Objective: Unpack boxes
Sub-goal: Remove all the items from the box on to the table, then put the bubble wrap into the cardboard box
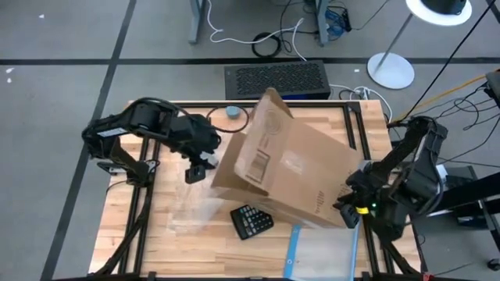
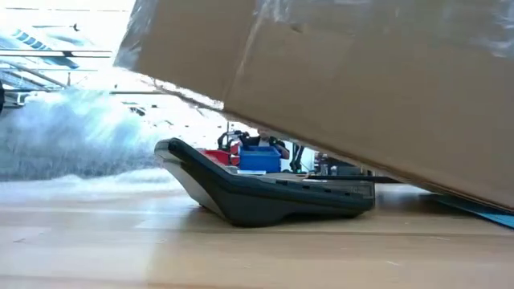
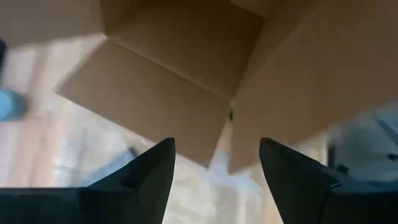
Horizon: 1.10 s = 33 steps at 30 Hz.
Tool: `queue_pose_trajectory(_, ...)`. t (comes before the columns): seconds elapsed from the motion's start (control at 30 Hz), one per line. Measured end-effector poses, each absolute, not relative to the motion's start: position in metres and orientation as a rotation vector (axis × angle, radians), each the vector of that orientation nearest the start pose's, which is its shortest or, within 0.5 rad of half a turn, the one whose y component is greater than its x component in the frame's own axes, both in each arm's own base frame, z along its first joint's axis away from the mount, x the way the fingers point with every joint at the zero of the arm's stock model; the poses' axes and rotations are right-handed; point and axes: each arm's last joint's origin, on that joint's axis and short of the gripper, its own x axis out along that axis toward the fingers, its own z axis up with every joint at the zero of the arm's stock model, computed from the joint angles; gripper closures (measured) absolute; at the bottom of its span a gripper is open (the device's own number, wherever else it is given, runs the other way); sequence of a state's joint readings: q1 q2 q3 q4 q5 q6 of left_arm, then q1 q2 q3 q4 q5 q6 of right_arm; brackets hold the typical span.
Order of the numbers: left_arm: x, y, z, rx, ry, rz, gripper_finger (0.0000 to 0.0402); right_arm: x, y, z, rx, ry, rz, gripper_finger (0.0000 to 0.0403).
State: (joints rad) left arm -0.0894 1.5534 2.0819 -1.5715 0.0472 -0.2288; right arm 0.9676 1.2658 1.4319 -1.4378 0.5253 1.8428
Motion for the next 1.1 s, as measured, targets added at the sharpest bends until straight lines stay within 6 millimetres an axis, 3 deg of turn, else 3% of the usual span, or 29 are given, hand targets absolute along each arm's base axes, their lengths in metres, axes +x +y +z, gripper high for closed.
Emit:
queue_pose_trajectory(0.23,0.225,-0.022,0.45,-0.252,1.092,0.004,0.0162,0.113,0.159,0.364,0.836,0.895,-0.556,0.0268)
queue_pose_trajectory(0.47,0.234,-0.037,0.395,-0.302,1.333,-0.085,0.0162,0.107,0.161,0.361,0.831,0.953,-0.591,0.0268)
queue_pose_trajectory(0.63,0.226,-0.062,0.403,-0.365,1.237,-0.177,0.0162,0.104,0.161,0.36,0.841,0.955,-0.616,0.0268)
queue_pose_trajectory(0.8,0.221,-0.079,0.4,-0.301,1.205,-0.028,0.0162,0.103,0.16,0.36,0.842,0.946,-0.622,0.0268)
queue_pose_trajectory(1.0,0.243,-0.089,0.349,-0.309,1.305,0.084,0.0162,0.103,0.16,0.36,0.841,0.936,-0.621,0.0268)
queue_pose_trajectory(1.1,0.252,-0.091,0.332,-0.334,1.27,0.12,0.0162,0.103,0.16,0.361,0.842,0.934,-0.621,0.0268)
